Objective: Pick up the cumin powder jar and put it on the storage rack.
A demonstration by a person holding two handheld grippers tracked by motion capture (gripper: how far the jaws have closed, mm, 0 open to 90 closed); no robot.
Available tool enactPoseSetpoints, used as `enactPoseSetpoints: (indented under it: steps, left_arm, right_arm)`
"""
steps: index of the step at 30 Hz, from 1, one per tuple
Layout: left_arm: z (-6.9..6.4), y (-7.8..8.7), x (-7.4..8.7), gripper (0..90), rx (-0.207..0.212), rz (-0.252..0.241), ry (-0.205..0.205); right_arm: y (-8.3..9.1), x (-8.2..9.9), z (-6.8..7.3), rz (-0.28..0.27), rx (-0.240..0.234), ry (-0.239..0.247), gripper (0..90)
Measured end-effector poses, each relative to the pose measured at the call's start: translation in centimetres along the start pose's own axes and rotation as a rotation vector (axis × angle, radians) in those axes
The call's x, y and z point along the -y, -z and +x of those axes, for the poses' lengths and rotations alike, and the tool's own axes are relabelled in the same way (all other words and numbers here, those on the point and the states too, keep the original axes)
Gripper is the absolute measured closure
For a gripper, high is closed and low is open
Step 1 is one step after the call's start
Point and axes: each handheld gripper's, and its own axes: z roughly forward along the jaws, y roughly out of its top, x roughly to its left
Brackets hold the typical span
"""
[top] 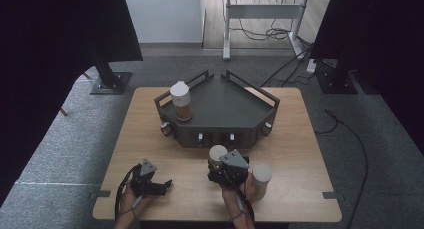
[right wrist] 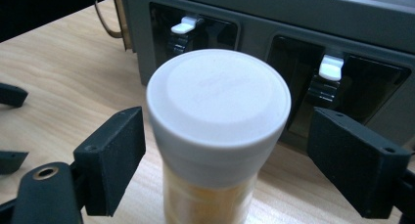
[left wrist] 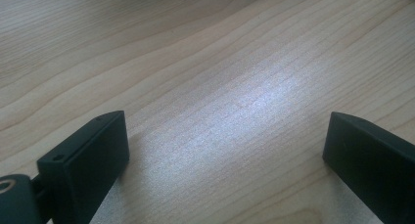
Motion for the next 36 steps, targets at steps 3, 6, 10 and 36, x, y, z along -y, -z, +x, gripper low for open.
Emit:
enactPoseSetpoints:
  steps: [3, 6, 10, 36]
  left_arm:
    - [0.0, 0.0, 0.0, 3.0, 0.000, 0.000, 0.000]
    - [0.0, 0.0, 0.0, 3.0, 0.000, 0.001, -0.001]
    - [0.0, 0.0, 0.0, 3.0, 0.001, 0.000, -0.001]
    - [0.1, 0.0, 0.0, 3.0, 0.005, 0.000, -0.003]
  right_arm:
    - [-0.5, 0.0, -0.1, 0.000, -0.004, -0.008, 15.9]
    - [-0.8, 0.2, -0.3, -0.009, -0.009, -0.014, 19.2]
    - [-1.0, 0.9, -0.6, -0.035, -0.029, -0.028, 25.0]
    - [-0.9, 0.2, -0.7, -0.017, -0.054, -0.046, 33.0]
